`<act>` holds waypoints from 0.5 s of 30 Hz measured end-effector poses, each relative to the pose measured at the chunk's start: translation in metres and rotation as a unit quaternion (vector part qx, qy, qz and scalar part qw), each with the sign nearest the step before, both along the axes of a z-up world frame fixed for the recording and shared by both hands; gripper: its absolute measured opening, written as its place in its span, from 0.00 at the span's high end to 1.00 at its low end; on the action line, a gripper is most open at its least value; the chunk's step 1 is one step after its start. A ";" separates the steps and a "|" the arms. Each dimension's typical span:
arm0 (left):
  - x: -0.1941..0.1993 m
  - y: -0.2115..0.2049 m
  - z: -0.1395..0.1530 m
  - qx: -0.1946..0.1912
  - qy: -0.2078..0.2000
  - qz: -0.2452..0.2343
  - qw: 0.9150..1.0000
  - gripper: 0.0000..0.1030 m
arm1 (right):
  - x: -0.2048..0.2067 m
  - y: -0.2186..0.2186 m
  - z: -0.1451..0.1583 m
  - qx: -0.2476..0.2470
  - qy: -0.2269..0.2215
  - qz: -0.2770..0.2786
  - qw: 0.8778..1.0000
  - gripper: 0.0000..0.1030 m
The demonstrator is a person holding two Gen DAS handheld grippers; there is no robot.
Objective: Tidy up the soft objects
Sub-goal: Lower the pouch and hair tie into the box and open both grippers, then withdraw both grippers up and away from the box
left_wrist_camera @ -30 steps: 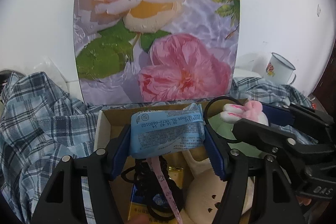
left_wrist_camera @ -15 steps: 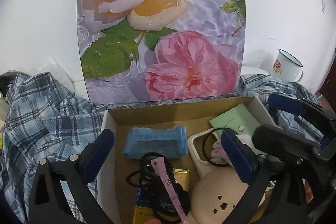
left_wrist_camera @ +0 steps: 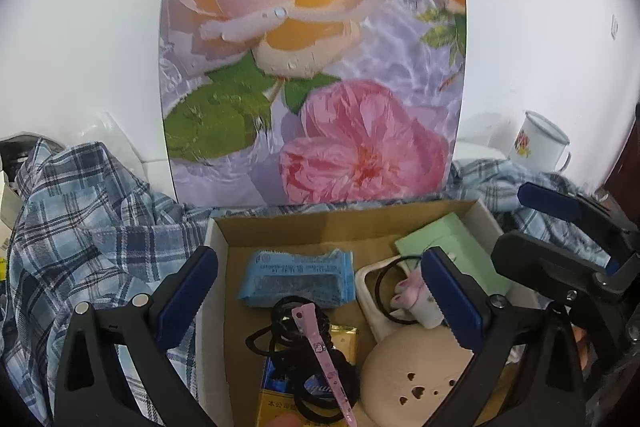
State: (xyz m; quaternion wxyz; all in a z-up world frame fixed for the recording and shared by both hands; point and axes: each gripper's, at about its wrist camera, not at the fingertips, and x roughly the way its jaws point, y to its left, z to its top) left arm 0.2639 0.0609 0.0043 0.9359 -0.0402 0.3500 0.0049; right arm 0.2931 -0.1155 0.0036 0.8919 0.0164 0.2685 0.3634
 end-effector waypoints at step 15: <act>-0.051 -0.010 0.086 0.001 -0.121 -0.001 0.993 0.00 | -0.051 -0.022 0.081 0.013 -0.107 -0.009 0.994 0.00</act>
